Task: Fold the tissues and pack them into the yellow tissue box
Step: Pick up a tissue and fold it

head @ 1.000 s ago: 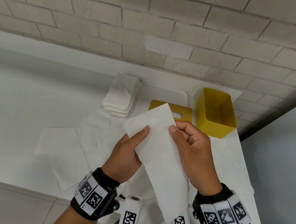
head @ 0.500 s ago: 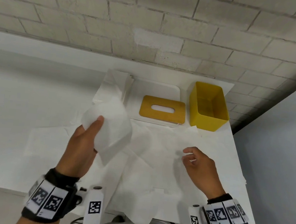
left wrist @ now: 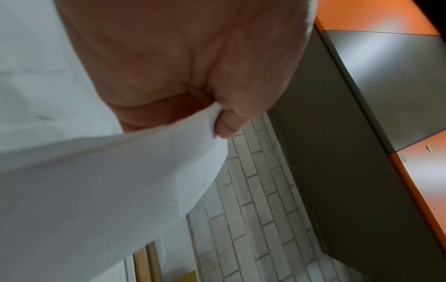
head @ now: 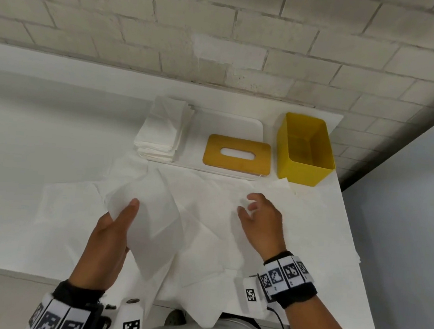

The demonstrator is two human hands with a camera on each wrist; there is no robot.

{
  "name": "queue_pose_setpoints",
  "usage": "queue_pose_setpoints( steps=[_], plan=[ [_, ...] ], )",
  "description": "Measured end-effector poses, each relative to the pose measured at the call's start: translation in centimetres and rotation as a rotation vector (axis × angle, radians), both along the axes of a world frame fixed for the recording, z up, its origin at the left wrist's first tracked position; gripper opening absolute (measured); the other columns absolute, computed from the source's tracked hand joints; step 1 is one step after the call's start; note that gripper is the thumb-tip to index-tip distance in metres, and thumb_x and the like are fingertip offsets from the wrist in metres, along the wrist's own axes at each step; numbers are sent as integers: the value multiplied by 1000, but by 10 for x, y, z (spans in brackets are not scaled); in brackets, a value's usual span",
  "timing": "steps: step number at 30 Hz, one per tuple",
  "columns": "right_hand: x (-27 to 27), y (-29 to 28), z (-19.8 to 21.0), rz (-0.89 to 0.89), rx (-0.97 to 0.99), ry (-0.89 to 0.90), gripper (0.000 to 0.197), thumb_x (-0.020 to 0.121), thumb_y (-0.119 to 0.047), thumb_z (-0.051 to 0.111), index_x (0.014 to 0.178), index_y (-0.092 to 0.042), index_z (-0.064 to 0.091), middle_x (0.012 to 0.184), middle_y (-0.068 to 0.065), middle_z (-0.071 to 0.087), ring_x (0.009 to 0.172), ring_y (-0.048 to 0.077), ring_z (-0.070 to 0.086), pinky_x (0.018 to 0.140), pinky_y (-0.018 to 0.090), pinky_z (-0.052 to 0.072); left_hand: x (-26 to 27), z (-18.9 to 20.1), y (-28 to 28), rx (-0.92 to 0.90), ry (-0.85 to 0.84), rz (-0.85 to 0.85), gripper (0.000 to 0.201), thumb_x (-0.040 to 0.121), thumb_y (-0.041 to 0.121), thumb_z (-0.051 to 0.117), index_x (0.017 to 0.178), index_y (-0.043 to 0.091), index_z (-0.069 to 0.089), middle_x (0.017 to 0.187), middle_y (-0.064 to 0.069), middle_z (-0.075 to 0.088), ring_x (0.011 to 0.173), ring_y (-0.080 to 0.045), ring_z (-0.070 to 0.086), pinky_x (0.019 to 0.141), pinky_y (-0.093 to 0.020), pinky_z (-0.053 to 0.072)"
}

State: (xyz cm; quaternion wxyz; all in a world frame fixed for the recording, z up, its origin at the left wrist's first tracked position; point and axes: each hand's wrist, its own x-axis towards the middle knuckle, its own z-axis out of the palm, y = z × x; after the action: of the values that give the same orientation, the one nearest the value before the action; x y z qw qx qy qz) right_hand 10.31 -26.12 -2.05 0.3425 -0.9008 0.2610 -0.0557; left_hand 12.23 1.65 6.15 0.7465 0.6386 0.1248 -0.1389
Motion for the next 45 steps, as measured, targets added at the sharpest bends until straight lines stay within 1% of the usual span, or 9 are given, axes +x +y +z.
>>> queue_pose_setpoints(
  steps=[3, 7, 13, 20, 23, 29, 34, 40, 45],
  plan=[
    [22, 22, -4, 162, -41, 225, 65, 90, -44, 68, 144, -18, 42, 136, 11, 50, 129, 31, 45, 105, 40, 41, -3, -1, 1, -16, 38, -8, 20, 105, 27, 52, 112, 24, 70, 105, 4, 80, 101, -14, 74, 91, -38, 52],
    [41, 42, -1, 242, -245, 366, 60, 90, -37, 64, 143, -22, 40, 133, 7, 55, 126, 31, 47, 102, 43, 38, -11, 0, 5, 21, 50, -33, 21, 105, 28, 51, 110, 24, 70, 103, 3, 80, 98, -14, 75, 89, -39, 53],
    [10, 17, 26, 77, 359, 110, 49, 87, -25, 75, 131, -30, 53, 122, -4, 59, 105, 15, 59, 86, 30, 50, -21, -4, 25, 47, 64, -7, 20, 105, 30, 50, 107, 25, 70, 97, 6, 81, 88, -9, 76, 86, -37, 53],
    [-70, -24, 5, 83, 345, 403, 81, 80, -40, 83, 145, -36, 35, 118, 3, 62, 108, 19, 63, 92, 34, 53, -25, -11, 40, 43, 94, 14, 21, 104, 33, 52, 113, 24, 69, 100, 4, 80, 103, -19, 72, 94, -43, 53],
    [-43, -15, 10, 83, 248, 332, 70, 82, -43, 80, 139, -33, 40, 104, -1, 67, 97, 16, 64, 79, 27, 45, -23, -12, 34, 41, 119, -17, 23, 104, 34, 53, 116, 23, 70, 107, 0, 79, 110, -24, 70, 103, -48, 51],
    [16, 19, -1, 191, 123, 317, 43, 88, -42, 72, 123, -22, 58, 109, -7, 56, 109, 19, 58, 88, 27, 43, -17, -13, 17, 36, 142, -96, 23, 104, 34, 54, 114, 21, 70, 108, -1, 80, 109, -24, 71, 107, -48, 50],
    [6, 34, 33, 227, 179, -10, 19, 94, -29, 66, 83, -15, 60, 77, 1, 61, 79, 20, 58, 70, 31, 42, -15, -12, 12, -28, 138, -92, 24, 103, 34, 54, 116, 20, 69, 107, 0, 80, 107, -22, 73, 100, -42, 53],
    [-39, 64, 136, 318, 751, -389, 12, 97, -15, 64, 105, -15, 72, 101, 3, 78, 91, 16, 75, 74, 25, 57, -12, 4, 2, -233, 142, -82, 26, 102, 27, 56, 123, 17, 68, 113, -3, 79, 105, -20, 75, 88, -37, 55],
    [-34, 87, 130, 353, 676, -328, 9, 95, -18, 69, 101, -15, 74, 100, 4, 78, 95, 27, 74, 88, 44, 58, -15, 17, -12, -381, 45, -174, 40, 95, 30, 65, 131, 13, 65, 130, -10, 72, 123, -26, 67, 106, -42, 52]
  ],
)
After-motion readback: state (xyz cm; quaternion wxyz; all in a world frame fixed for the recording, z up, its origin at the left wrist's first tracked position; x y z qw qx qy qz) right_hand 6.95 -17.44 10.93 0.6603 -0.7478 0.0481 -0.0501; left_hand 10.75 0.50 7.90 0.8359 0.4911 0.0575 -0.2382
